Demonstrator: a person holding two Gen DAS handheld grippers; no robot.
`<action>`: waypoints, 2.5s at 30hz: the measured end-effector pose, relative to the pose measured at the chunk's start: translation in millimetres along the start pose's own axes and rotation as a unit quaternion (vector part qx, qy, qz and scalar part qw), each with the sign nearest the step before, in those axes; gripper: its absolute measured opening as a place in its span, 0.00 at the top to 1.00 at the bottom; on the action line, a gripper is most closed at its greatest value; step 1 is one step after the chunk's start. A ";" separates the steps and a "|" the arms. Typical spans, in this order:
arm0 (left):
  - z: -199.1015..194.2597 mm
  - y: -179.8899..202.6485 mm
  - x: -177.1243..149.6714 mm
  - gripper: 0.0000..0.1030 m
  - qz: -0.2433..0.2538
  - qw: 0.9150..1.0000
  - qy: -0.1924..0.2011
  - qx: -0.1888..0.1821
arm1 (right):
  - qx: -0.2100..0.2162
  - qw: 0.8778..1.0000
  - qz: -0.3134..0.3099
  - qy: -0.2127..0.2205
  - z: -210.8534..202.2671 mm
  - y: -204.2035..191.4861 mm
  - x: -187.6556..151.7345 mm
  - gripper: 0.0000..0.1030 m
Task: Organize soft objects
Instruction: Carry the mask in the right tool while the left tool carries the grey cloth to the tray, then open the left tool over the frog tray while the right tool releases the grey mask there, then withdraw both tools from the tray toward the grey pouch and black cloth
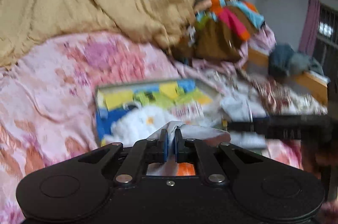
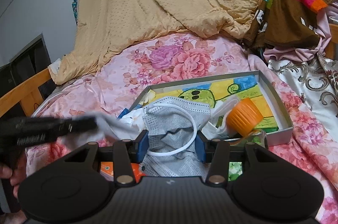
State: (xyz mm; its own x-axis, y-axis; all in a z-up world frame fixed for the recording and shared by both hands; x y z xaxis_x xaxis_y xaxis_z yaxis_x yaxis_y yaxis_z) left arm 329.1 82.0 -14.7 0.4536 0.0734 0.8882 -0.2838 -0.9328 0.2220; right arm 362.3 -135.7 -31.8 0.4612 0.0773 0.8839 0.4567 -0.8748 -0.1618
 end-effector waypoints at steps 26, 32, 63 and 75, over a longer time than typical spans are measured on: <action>96.8 -65.3 -0.3 0.84 -0.134 0.990 -0.024 0.022 | -0.073 0.994 -0.033 -0.077 119.0 -15.4 38.0 0.45; 97.9 -64.9 -3.5 0.71 -0.135 0.990 -0.030 0.024 | -0.080 0.994 -0.030 -0.070 112.3 -12.7 40.3 0.32; -7.9 -20.2 18.7 0.01 -0.126 0.987 0.050 0.088 | -0.078 0.997 -0.012 0.023 -29.5 0.6 56.8 0.00; -67.0 47.9 14.1 0.01 -0.060 0.992 0.077 0.081 | -0.076 0.994 -0.048 0.057 -118.1 -0.1 33.1 0.00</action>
State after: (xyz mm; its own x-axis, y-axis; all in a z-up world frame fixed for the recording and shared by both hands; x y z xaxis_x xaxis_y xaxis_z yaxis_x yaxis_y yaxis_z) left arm 265.3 62.0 35.4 0.3384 0.2283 0.9129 -0.0899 -0.9578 0.2729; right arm 287.7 -189.5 49.3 0.3268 0.1173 0.9378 0.3704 -0.9288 -0.0129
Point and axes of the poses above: each gripper's, at about its wrist camera, not at the fingertips, and z roughly the way its jaws point, y to its right, x to its top, the point moved 7 cm from there along z, roughly the way its jaws point, and after that the axes turned 4 degrees about -z, right-handed, at the moved point
